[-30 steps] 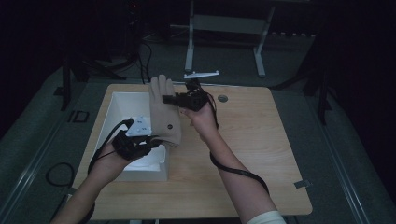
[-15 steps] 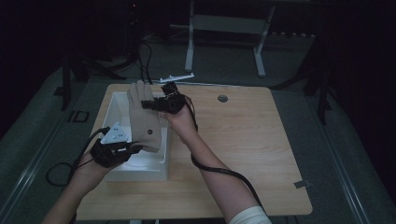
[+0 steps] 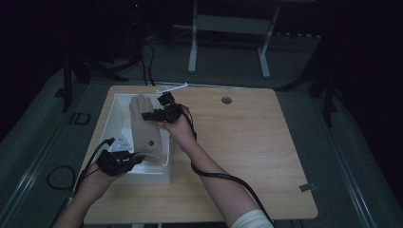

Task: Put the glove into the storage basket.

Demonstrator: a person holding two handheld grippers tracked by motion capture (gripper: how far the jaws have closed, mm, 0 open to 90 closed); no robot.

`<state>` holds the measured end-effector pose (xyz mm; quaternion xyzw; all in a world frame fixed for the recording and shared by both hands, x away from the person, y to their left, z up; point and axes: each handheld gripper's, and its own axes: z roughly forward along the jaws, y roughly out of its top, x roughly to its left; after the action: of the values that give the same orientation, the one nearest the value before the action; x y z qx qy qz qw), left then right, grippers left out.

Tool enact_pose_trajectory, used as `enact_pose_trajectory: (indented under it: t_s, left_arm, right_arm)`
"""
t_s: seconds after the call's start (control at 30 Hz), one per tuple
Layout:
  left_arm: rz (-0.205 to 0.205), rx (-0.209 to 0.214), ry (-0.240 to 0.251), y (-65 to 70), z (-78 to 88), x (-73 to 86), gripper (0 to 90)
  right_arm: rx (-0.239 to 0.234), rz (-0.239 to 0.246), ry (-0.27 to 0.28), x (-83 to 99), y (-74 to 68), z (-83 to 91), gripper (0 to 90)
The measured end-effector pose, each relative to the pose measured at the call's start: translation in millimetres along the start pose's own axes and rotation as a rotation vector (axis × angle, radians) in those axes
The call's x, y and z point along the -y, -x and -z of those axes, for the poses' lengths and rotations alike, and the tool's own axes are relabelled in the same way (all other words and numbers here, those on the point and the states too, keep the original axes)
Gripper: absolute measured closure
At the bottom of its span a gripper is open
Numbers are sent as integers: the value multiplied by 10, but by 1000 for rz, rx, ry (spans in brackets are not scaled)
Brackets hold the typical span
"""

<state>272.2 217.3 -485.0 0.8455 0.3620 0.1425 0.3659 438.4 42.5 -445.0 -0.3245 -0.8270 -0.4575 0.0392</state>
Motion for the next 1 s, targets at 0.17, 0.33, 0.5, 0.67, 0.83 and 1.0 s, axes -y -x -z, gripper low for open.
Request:
enact_pose_trajectory:
  t_s: [0.17, 0.33, 0.5, 0.67, 0.83, 1.0]
  left_arm:
    - [11, 9, 4, -23, -49, 58, 808]
    - [18, 7, -2, -48, -65, 78, 802]
    - [28, 13, -65, -44, -153, 107, 703]
    - [59, -9, -50, -36, -171, 115, 512]
    - [122, -22, 24, -12, -134, 58, 370]
    - [173, -55, 83, 23, -74, -56, 143]
  right_arm:
    - [12, 3, -33, 4, 1, -77, 666]
    - [23, 9, -52, -4, 5, -140, 656]
    - [48, 20, -73, -31, -16, -178, 568]
    - [64, 23, -65, -43, 12, -114, 470]
    - [46, 50, -60, -19, -27, -38, 407]
    - [8, 72, -37, -16, -61, 93, 260]
